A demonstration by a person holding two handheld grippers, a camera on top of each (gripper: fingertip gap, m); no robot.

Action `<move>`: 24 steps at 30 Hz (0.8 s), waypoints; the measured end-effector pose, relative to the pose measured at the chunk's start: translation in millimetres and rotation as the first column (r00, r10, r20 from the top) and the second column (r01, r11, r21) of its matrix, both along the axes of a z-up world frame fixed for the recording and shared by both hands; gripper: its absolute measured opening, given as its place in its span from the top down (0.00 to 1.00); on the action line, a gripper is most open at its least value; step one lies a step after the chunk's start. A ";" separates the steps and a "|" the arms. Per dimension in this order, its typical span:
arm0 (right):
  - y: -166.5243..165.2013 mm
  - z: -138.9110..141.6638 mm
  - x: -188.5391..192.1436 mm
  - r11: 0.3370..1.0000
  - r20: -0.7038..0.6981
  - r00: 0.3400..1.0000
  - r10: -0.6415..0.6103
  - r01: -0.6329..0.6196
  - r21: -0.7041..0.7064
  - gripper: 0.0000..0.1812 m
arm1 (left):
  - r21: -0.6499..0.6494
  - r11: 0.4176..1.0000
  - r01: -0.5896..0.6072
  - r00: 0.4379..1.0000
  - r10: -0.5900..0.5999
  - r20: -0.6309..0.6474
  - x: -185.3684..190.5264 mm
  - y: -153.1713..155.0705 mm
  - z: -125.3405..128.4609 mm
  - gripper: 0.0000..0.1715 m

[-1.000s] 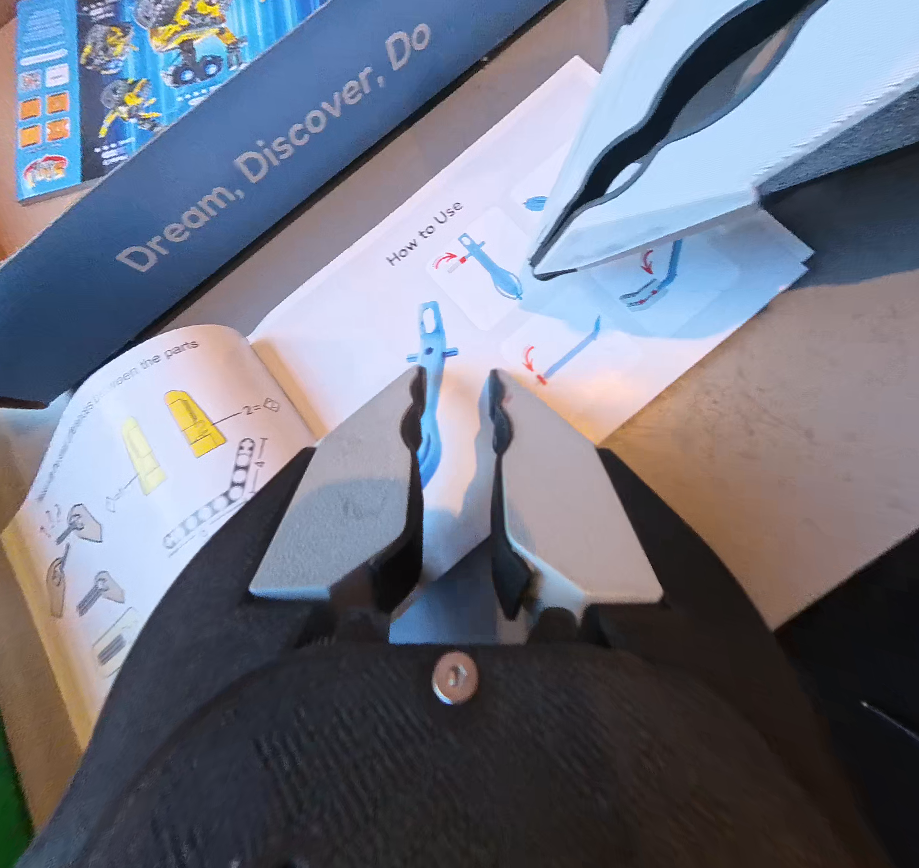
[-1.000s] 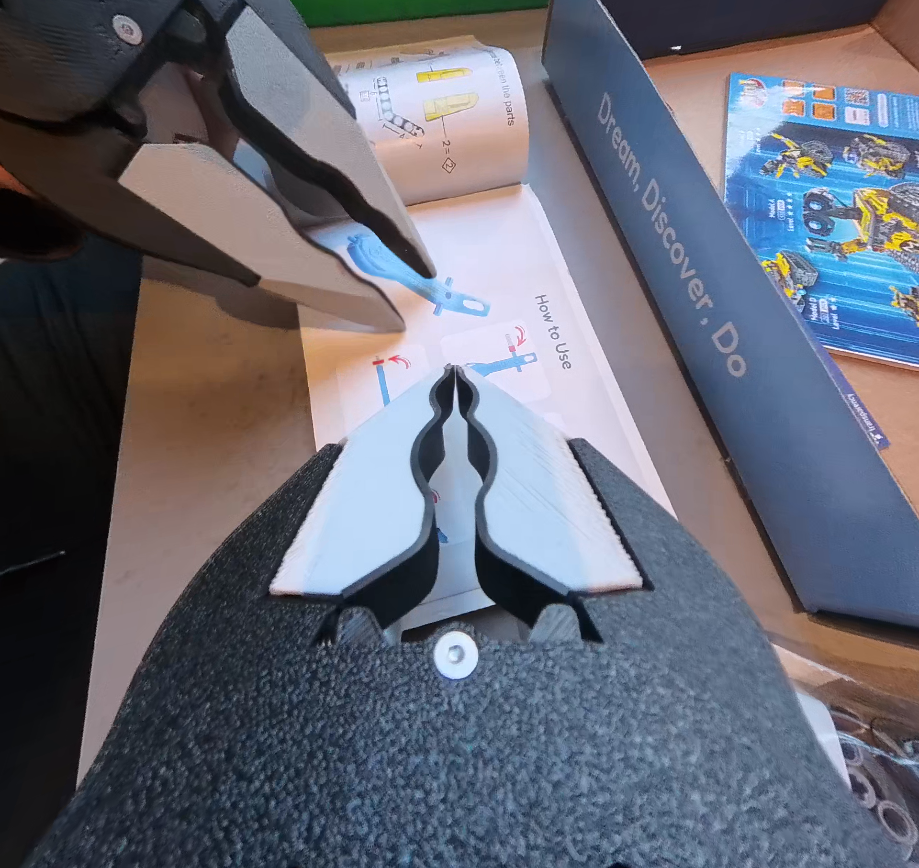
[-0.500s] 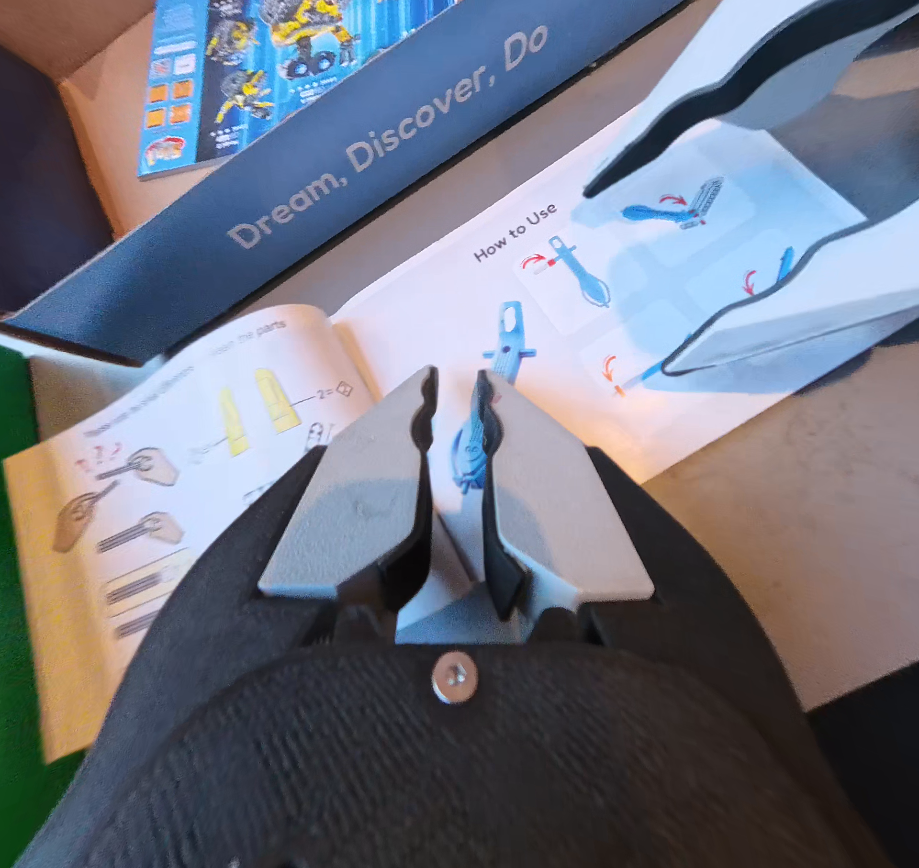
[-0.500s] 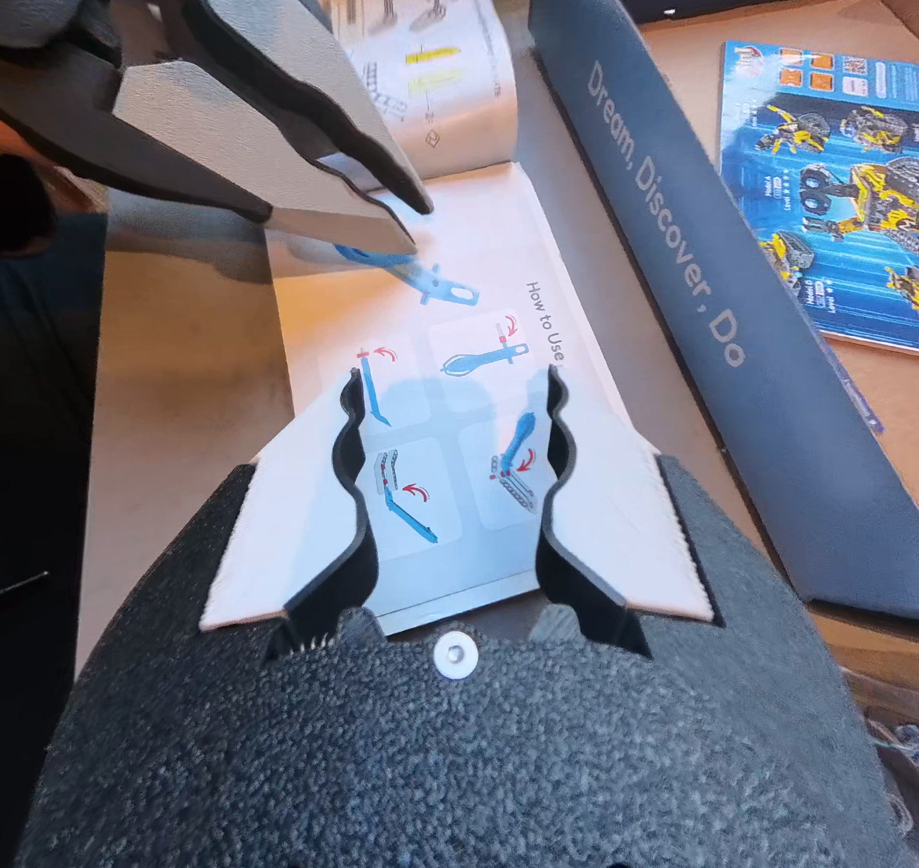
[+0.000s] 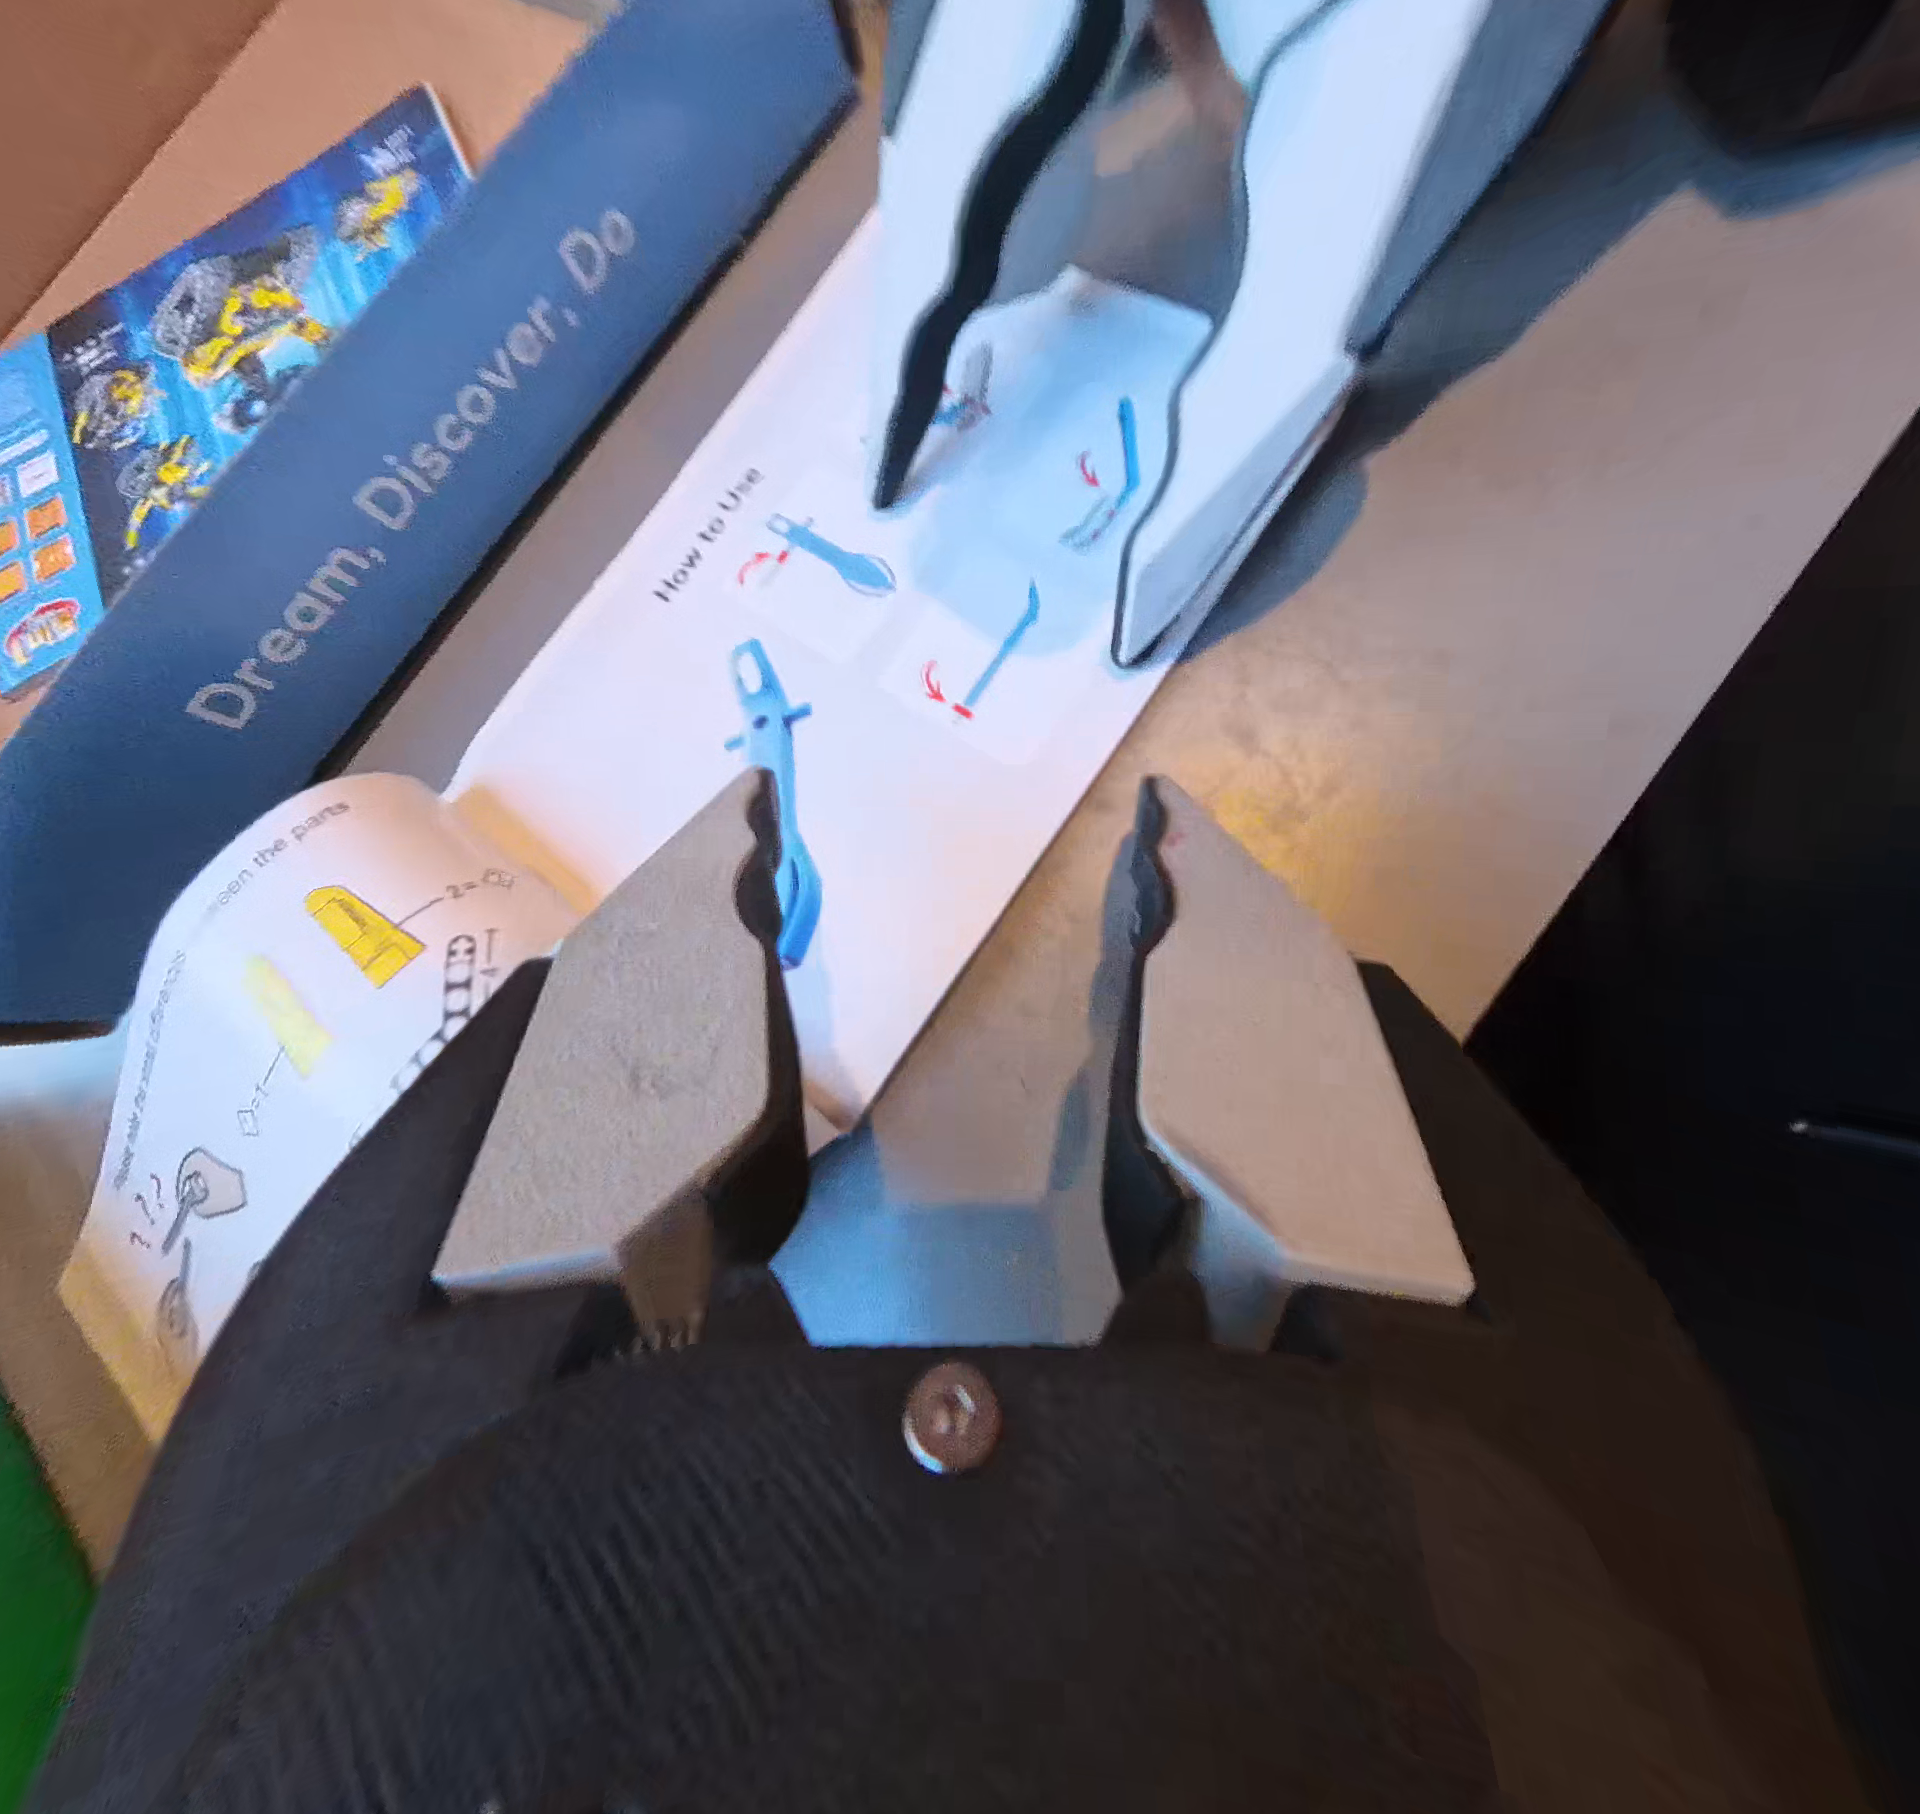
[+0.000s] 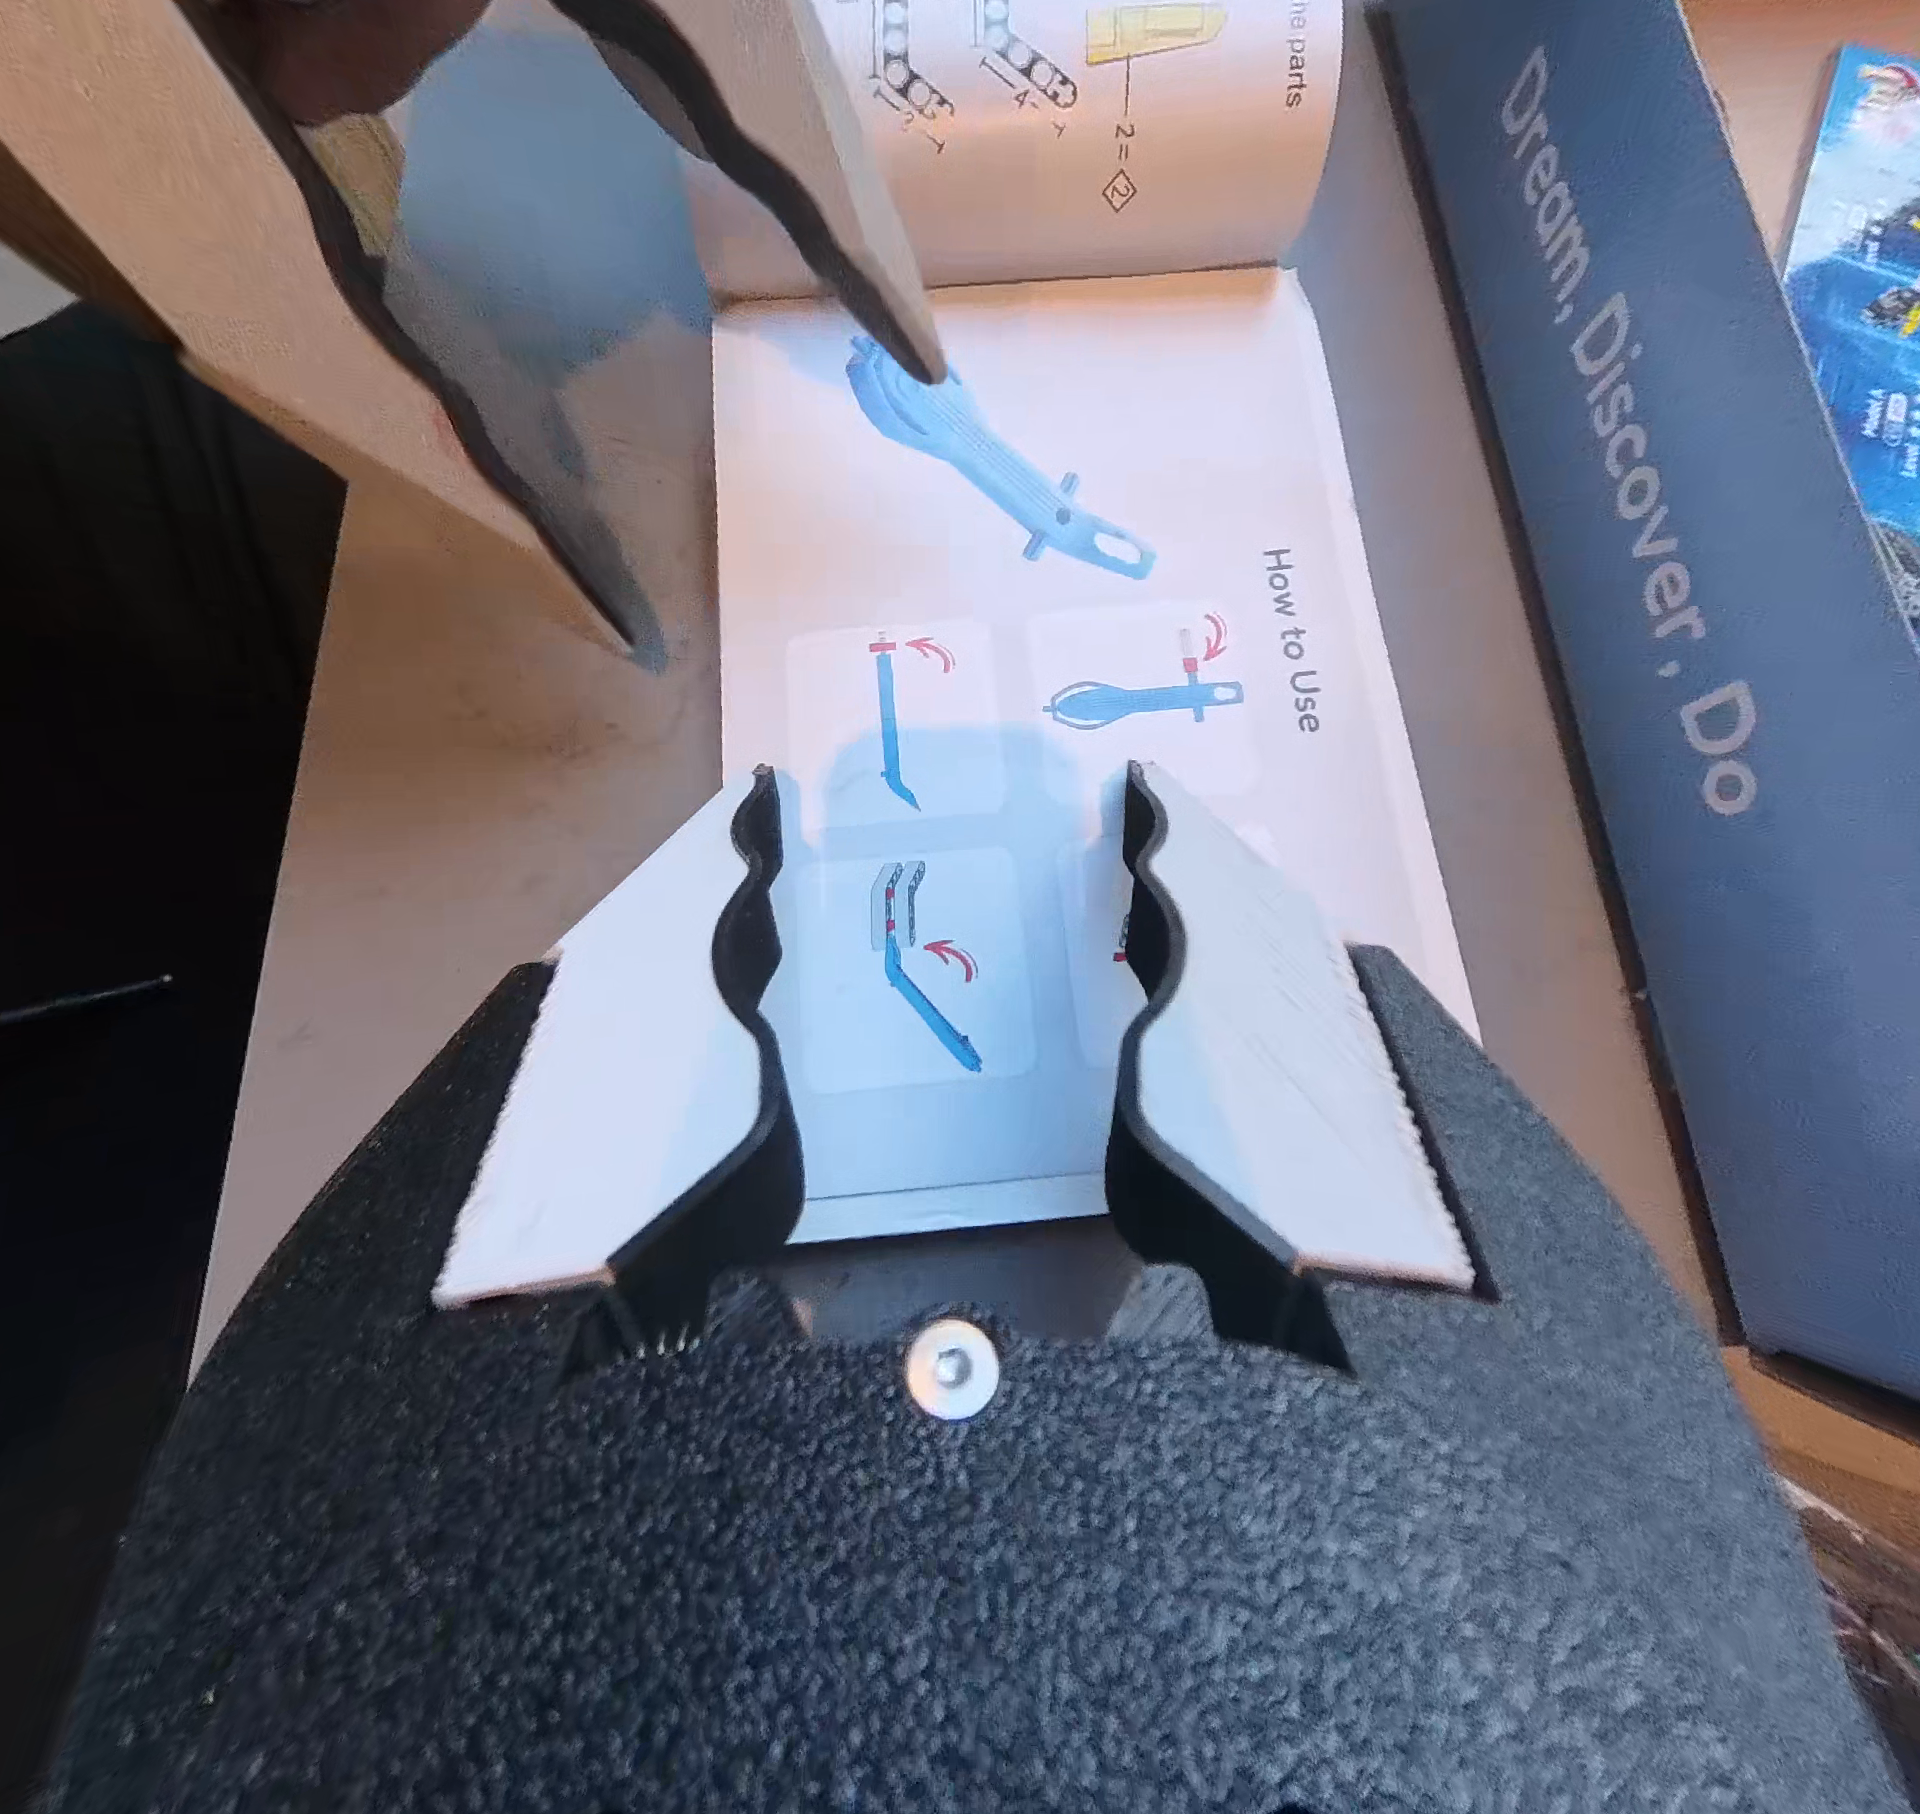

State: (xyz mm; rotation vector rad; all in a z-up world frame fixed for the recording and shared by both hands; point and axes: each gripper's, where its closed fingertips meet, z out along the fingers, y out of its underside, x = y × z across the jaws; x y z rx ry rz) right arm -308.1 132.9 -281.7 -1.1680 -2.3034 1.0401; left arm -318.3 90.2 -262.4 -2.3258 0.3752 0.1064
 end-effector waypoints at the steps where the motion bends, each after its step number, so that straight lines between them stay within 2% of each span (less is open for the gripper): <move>1: -0.2 0.1 0.2 1.000 0.001 1.000 0.002 -0.002 -0.002 0.63 | -0.025 1.000 0.000 0.999 -0.001 -0.034 -0.8 -1.2 -5.2 0.61; 3: -2.6 0.2 2.4 1.000 0.004 1.000 0.020 -0.020 -0.007 0.62 | -0.064 0.998 -0.011 0.997 0.006 -0.071 -4.1 -3.0 -14.4 0.60; 5: -6.5 0.2 5.7 0.999 0.003 0.999 0.048 -0.048 -0.006 0.67 | -0.056 0.998 -0.025 0.998 0.021 -0.057 -4.6 -2.0 -14.9 0.63; 8: -8.7 0.3 7.0 0.998 0.002 0.998 0.058 -0.058 -0.006 0.68 | -0.060 0.994 -0.087 0.992 0.081 -0.095 -17.8 -5.8 -14.5 0.64; 13: -10.9 -0.1 8.5 0.998 0.008 0.998 0.066 -0.066 -0.008 0.66 | -0.081 0.980 -0.180 0.977 0.168 -0.134 -40.2 -19.3 -12.4 0.58; 15: -10.9 -0.3 8.5 0.998 0.006 0.998 0.068 -0.068 -0.002 0.66 | -0.076 0.974 -0.215 0.971 0.205 -0.123 -46.9 -23.9 -12.1 0.59; 17: -10.9 0.1 8.6 0.998 0.008 0.998 0.068 -0.068 -0.010 0.66 | -0.037 0.974 -0.225 0.973 0.222 -0.067 -44.4 -26.1 -4.0 0.64; 19: -10.8 0.6 8.6 0.997 0.014 0.998 0.068 -0.067 -0.025 0.66 | 0.069 0.975 -0.212 0.974 0.205 0.096 -31.9 -20.2 21.6 0.71; 20: -10.8 0.7 8.7 0.997 0.016 0.998 0.067 -0.067 -0.028 0.66 | 0.120 0.965 -0.233 0.966 0.216 0.144 -33.8 -17.1 35.1 0.77; 21: -10.8 0.7 8.6 0.997 0.015 0.998 0.067 -0.067 -0.028 0.66 | 0.147 0.955 -0.259 0.960 0.238 0.145 -41.2 -15.4 42.4 0.84; 22: -10.8 0.5 8.6 0.997 0.013 0.998 0.068 -0.067 -0.024 0.66 | 0.142 0.945 -0.293 0.955 0.282 0.095 -55.5 -16.1 41.4 0.86; 24: -10.7 0.2 8.8 0.997 0.009 0.997 0.071 -0.071 -0.017 0.66 | 0.071 0.920 -0.385 0.920 0.388 -0.047 -91.2 -24.9 23.4 0.89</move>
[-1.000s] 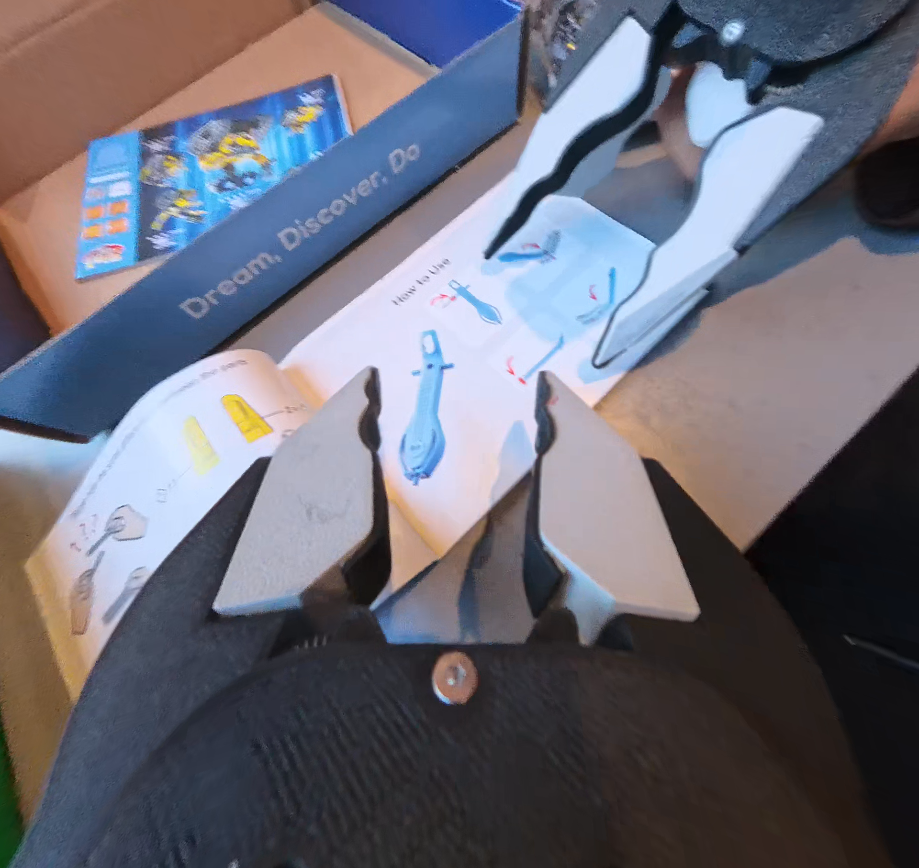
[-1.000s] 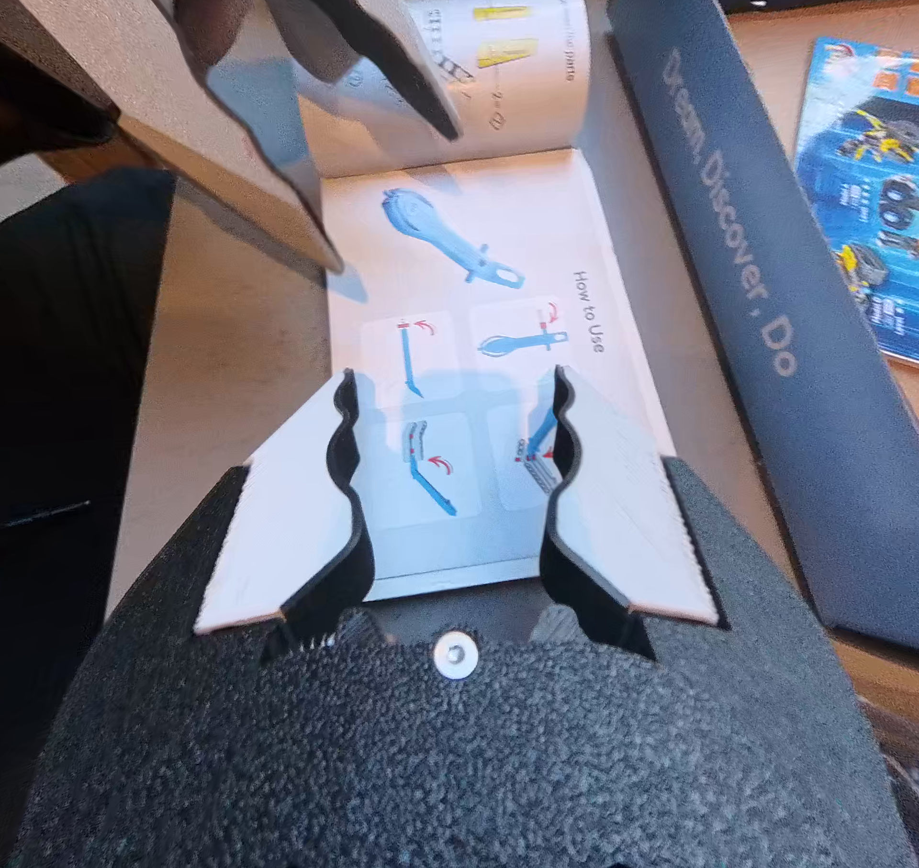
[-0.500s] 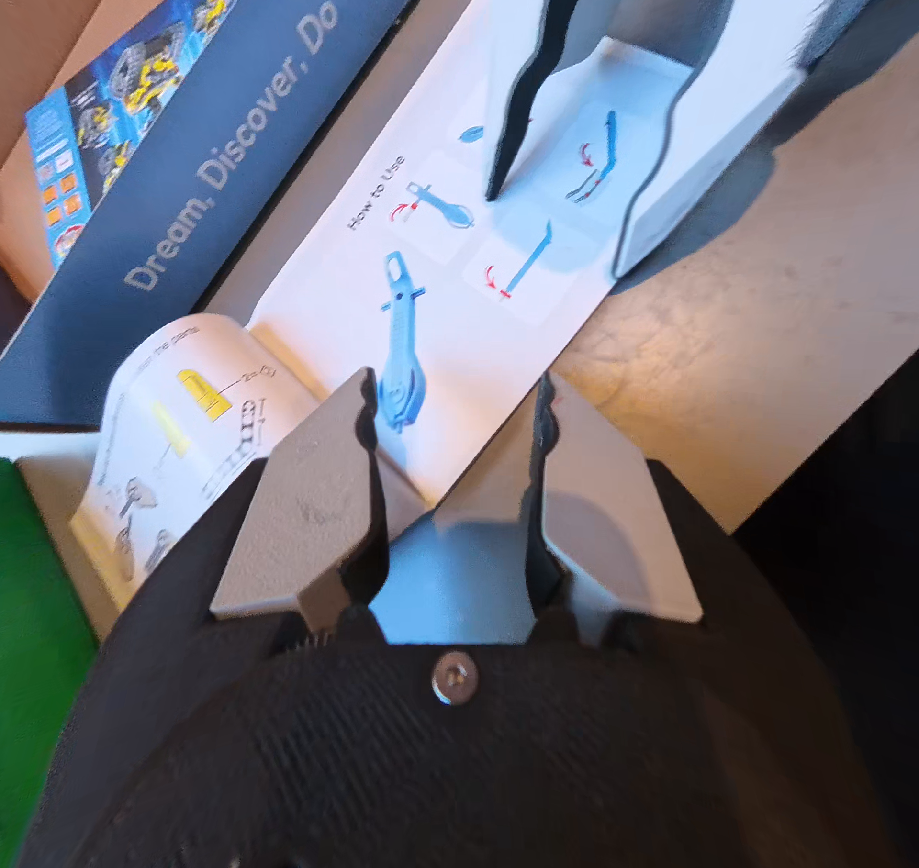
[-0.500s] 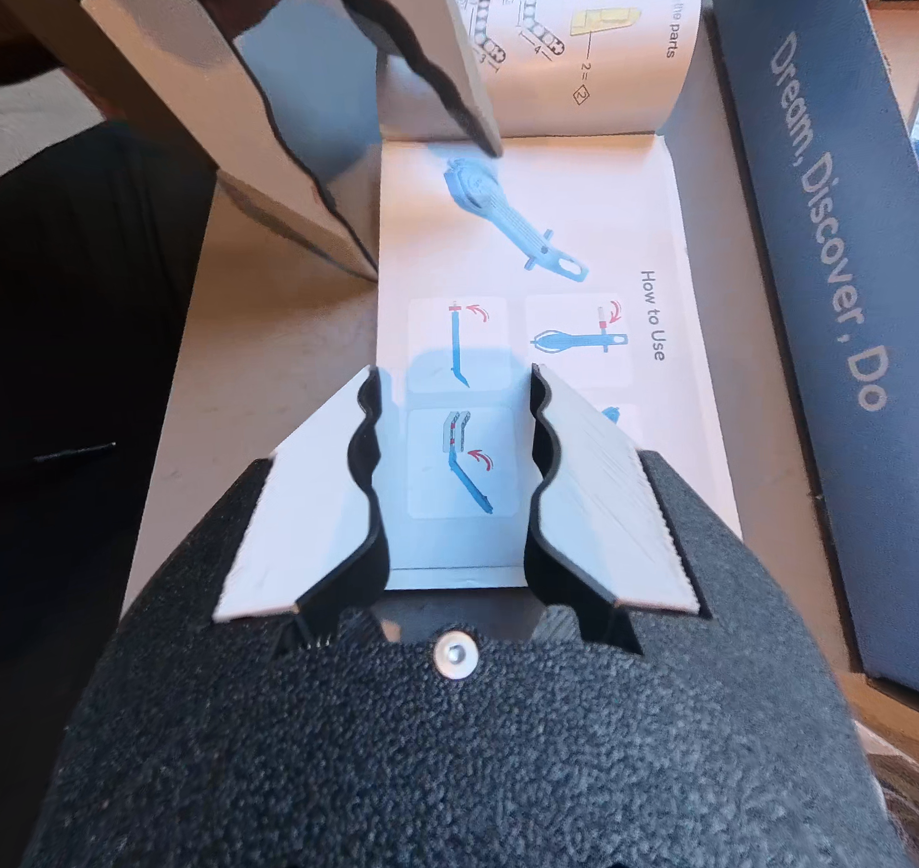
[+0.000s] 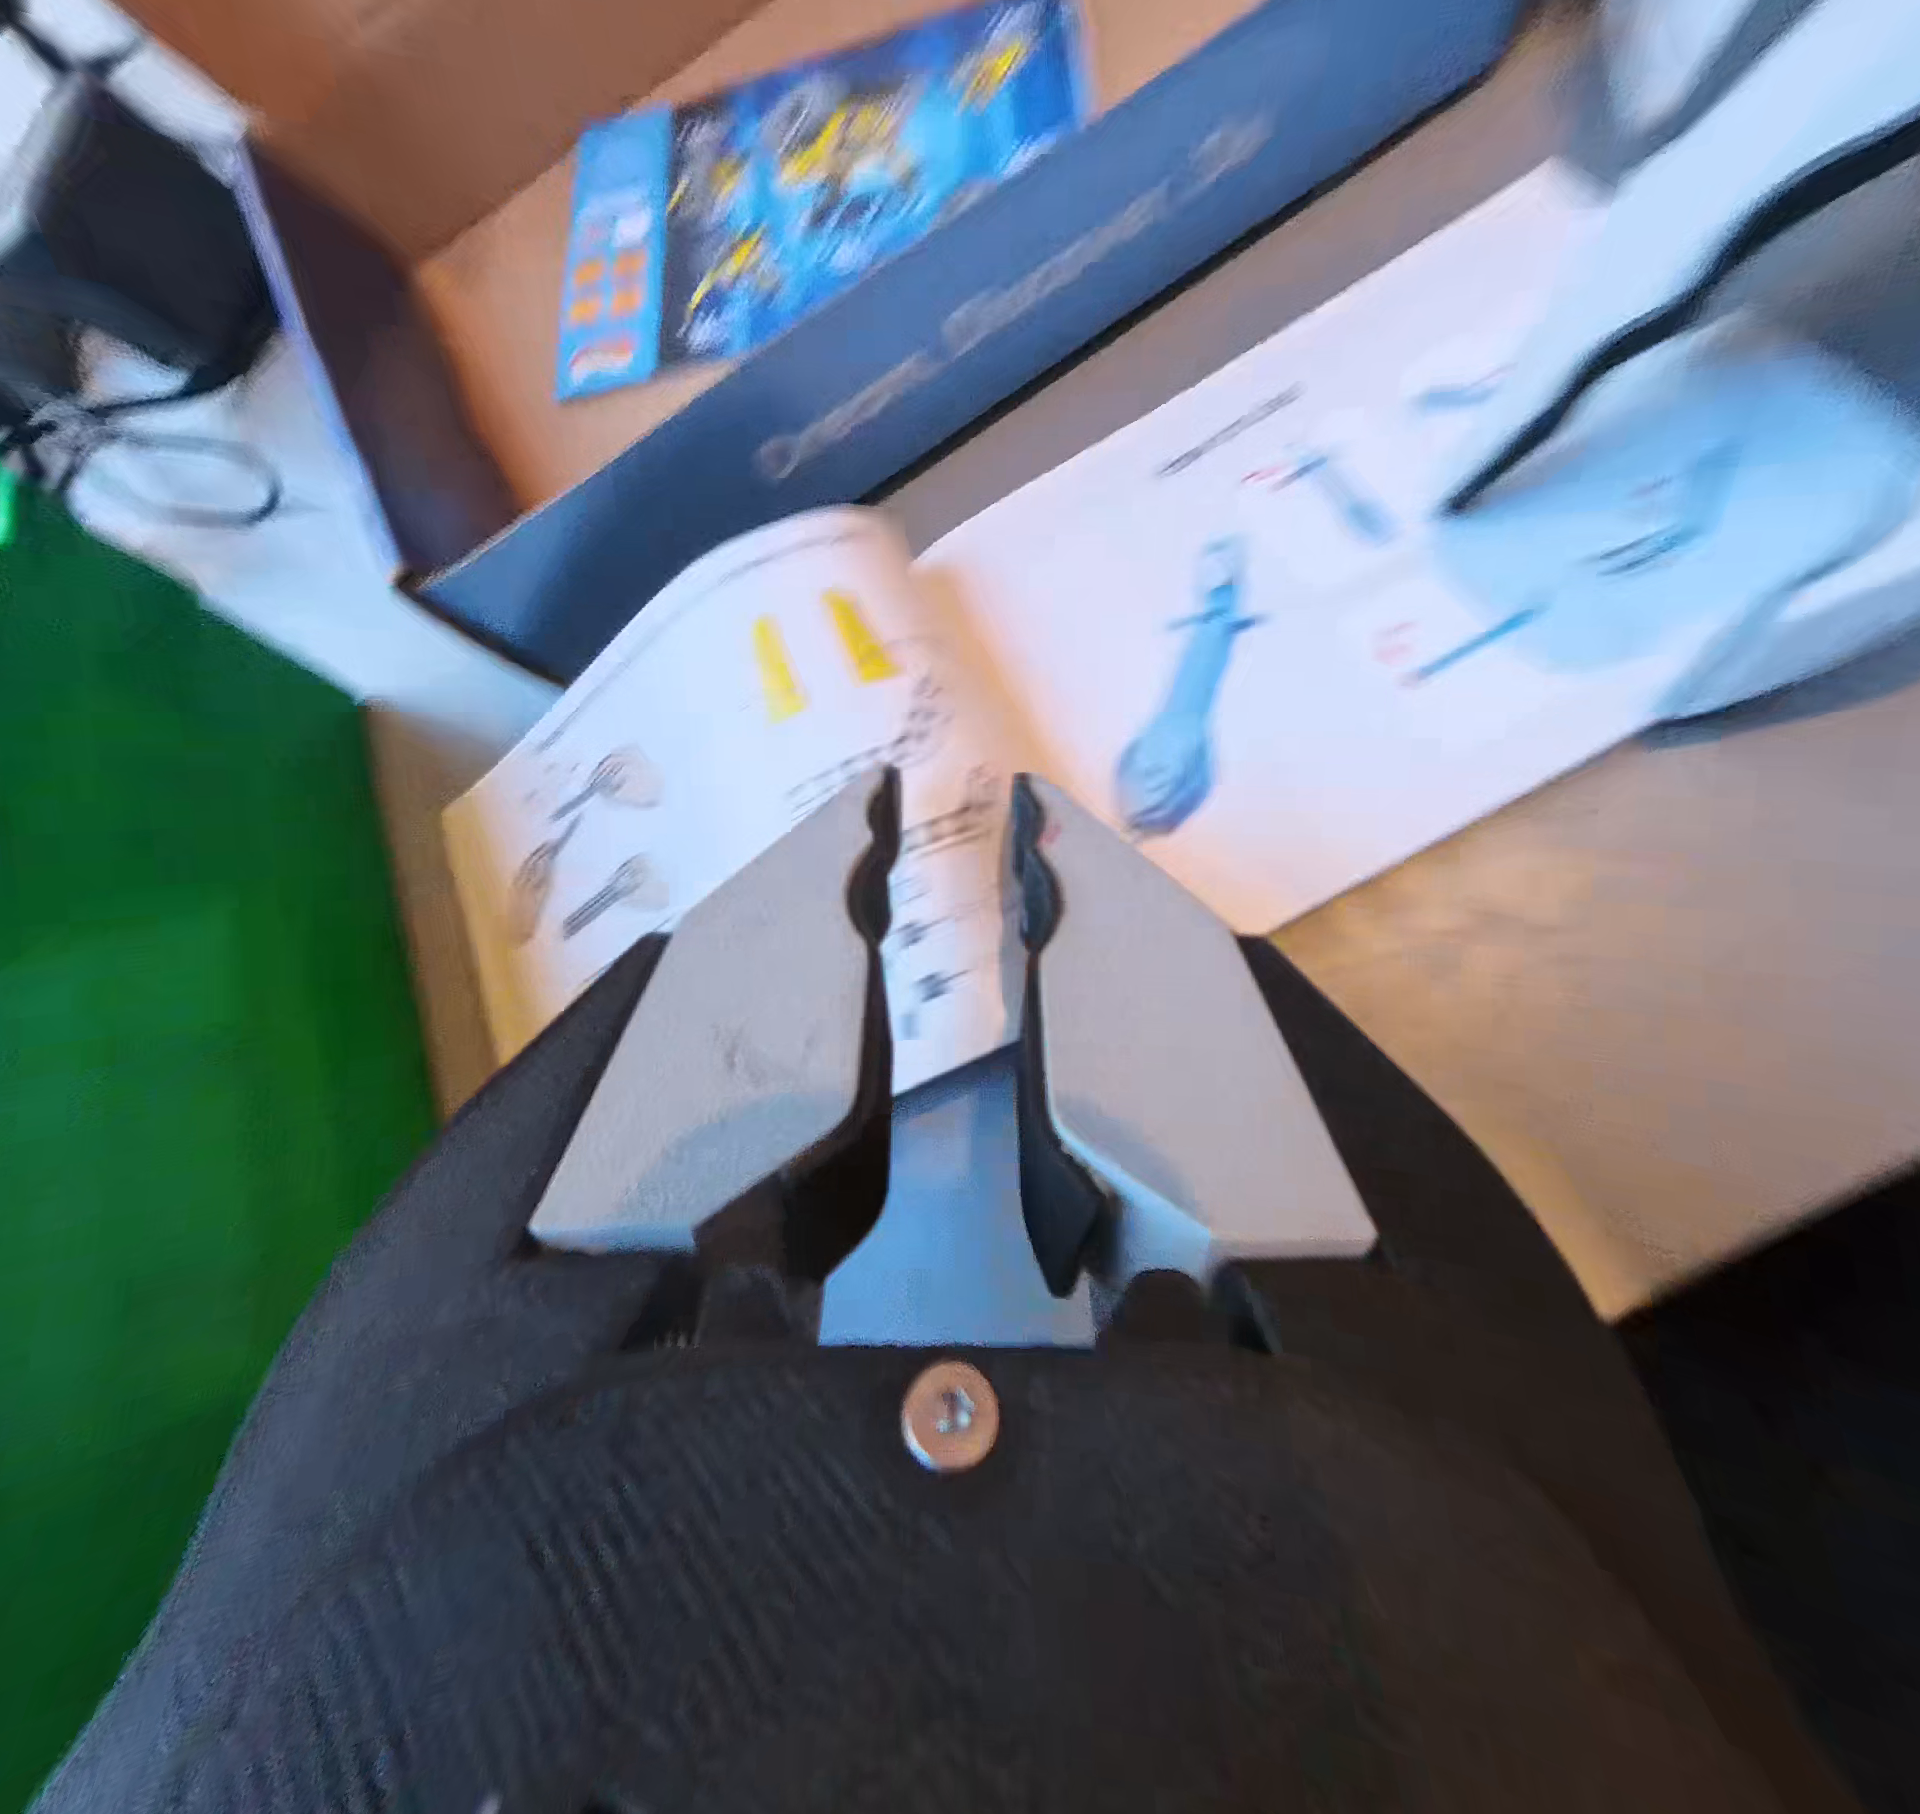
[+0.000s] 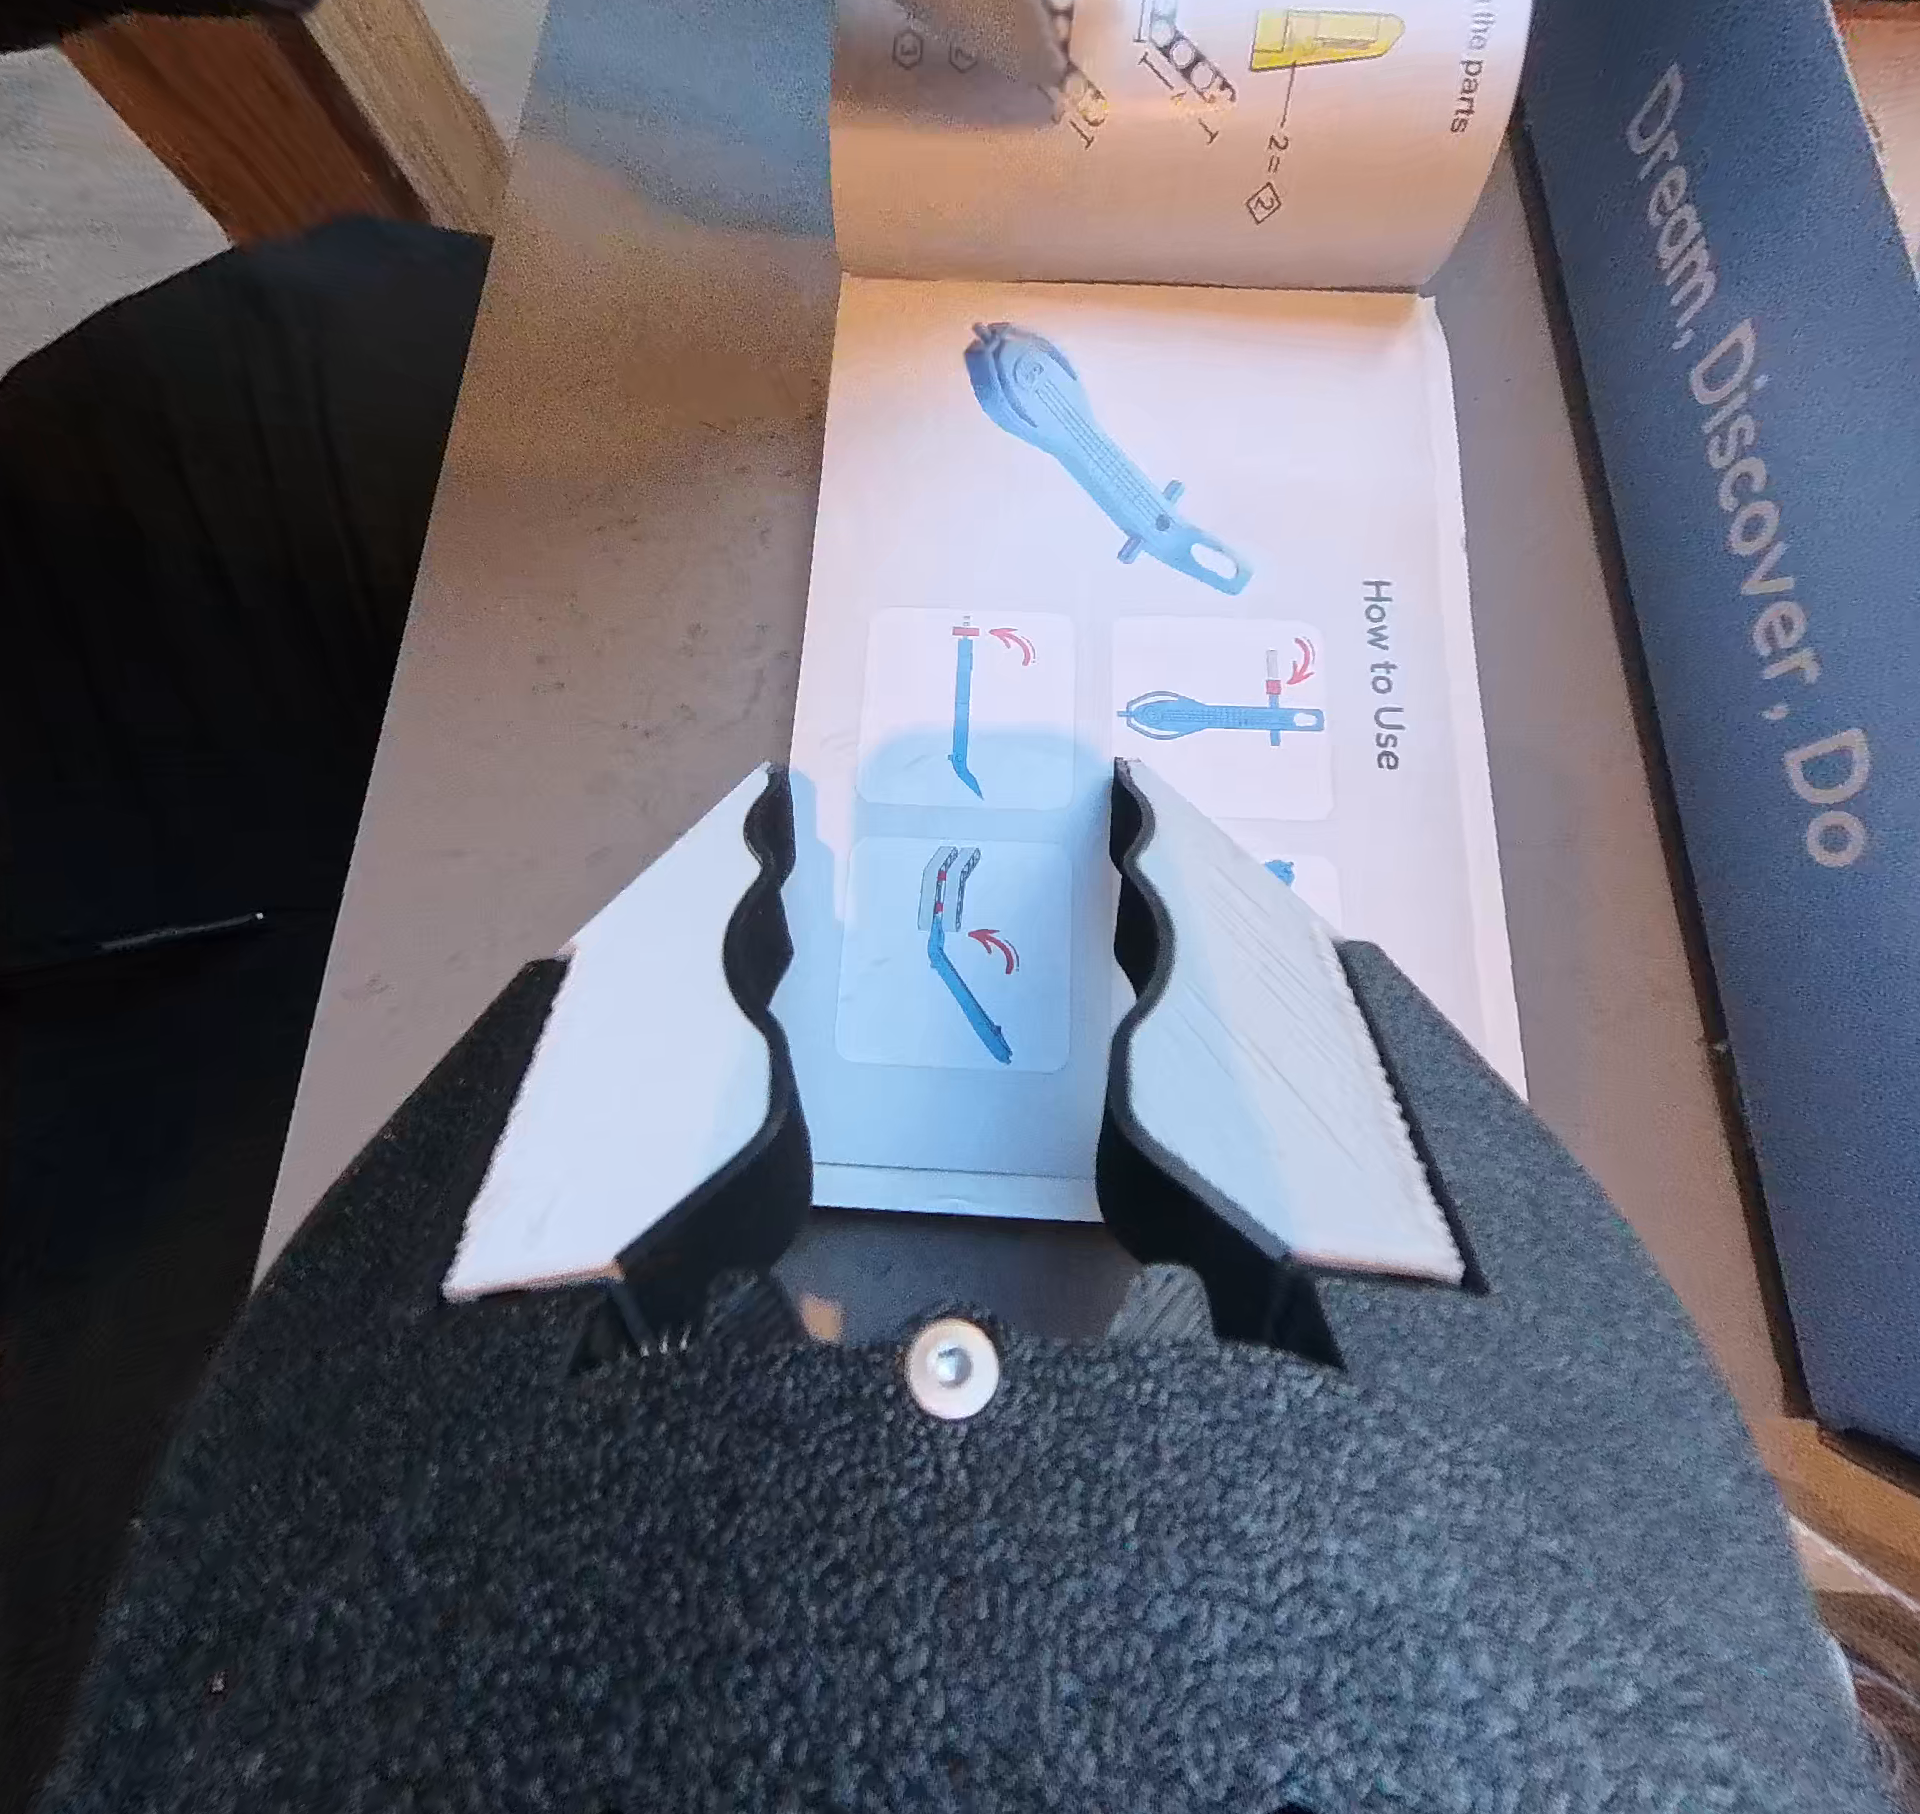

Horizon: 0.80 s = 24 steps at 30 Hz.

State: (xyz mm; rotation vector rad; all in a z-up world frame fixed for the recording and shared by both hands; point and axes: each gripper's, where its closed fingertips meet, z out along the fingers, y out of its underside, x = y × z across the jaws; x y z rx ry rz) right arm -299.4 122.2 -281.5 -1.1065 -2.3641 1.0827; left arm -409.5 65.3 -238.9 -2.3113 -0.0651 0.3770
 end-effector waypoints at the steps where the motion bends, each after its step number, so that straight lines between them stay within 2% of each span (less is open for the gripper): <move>1: 0.2 0.0 0.1 1.000 -0.001 1.000 0.003 -0.003 0.002 0.66 | -0.037 0.999 -0.017 1.000 0.017 -0.007 -8.8 -3.4 -9.8 0.93; 3: 1.0 0.1 0.5 1.000 0.000 1.000 0.006 -0.006 -0.002 0.68 | -0.032 0.999 -0.008 0.998 0.010 0.067 -10.4 -6.1 -26.4 1.00; 5: 4.1 0.6 0.7 1.000 0.004 1.000 0.003 -0.002 -0.014 0.73 | -0.066 0.997 -0.045 0.991 0.053 0.123 -15.3 -16.6 -45.4 1.00; 8: 10.6 1.1 -0.1 0.999 0.011 1.000 -0.013 0.013 -0.029 0.80 | -0.004 0.998 -0.070 0.986 0.070 0.151 -16.4 -25.9 -45.0 1.00; 14: 13.0 0.9 -1.4 1.000 0.006 1.000 -0.019 0.019 -0.022 0.82 | 0.054 0.992 -0.110 0.978 0.098 0.185 -13.0 -39.6 -44.5 1.00; 16: 15.3 0.9 -2.8 0.999 0.009 1.000 -0.030 0.030 -0.027 0.86 | 0.076 0.989 -0.130 0.972 0.111 0.209 -10.9 -41.5 -44.1 1.00; 20: 26.4 0.3 -7.5 0.997 0.000 0.997 -0.080 0.080 -0.010 0.92 | 0.049 0.992 -0.117 0.976 0.106 0.190 -6.4 -45.2 -44.4 1.00; 24: 38.7 0.2 -12.9 0.990 -0.031 0.990 -0.138 0.139 0.032 0.93 | 0.058 0.992 -0.109 0.973 0.094 0.210 7.5 -47.5 -44.4 1.00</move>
